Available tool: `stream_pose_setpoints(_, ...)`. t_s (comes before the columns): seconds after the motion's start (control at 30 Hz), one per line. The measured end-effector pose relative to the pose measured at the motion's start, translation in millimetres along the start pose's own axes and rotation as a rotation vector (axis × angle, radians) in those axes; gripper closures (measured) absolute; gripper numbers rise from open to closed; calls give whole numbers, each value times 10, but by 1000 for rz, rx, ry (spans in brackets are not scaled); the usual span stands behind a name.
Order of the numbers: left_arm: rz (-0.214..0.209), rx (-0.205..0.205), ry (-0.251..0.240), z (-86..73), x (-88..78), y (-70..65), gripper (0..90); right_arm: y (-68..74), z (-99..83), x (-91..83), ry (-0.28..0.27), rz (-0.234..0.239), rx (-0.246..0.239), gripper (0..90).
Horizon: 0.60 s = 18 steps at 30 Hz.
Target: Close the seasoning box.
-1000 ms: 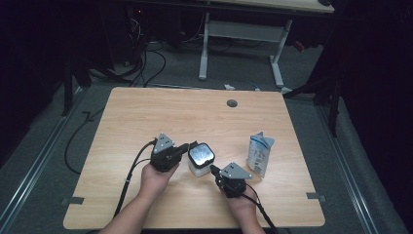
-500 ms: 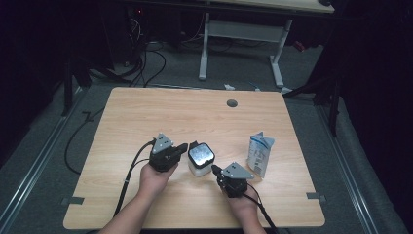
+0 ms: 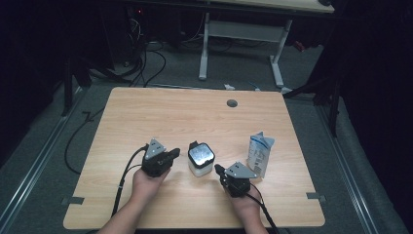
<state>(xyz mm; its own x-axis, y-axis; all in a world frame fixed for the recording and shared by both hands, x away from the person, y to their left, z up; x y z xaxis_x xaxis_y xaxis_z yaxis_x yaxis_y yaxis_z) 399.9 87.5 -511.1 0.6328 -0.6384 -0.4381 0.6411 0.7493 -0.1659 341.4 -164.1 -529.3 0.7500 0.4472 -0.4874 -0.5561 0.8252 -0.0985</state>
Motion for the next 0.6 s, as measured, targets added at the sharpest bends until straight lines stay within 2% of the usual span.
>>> stream_pose_setpoints(0.3,55,5,27,-272,-330,240,843,-46,-13,36,12,-17,7,890)
stream_pose_setpoints(0.43,94,-4,31,-402,-467,362,772,-88,-13,75,18,-29,20,894)
stream_pose_setpoints(0.6,153,-9,56,-458,-533,493,707,-163,0,107,22,-56,33,895)
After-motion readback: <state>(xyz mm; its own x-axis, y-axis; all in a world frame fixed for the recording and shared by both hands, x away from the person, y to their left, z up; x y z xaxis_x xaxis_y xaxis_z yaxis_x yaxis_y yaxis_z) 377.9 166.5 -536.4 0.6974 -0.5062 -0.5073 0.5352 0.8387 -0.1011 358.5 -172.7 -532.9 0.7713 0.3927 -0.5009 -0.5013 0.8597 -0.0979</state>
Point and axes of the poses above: each handheld gripper's, and its own axes: x roughly forward along the jaws, z roughly out of its top, y roughly to its left, the point moved 3 cm from there along x, roughly forward along the jaws, and after that the axes turned 2 degrees about -x, right-handed, at the moved point
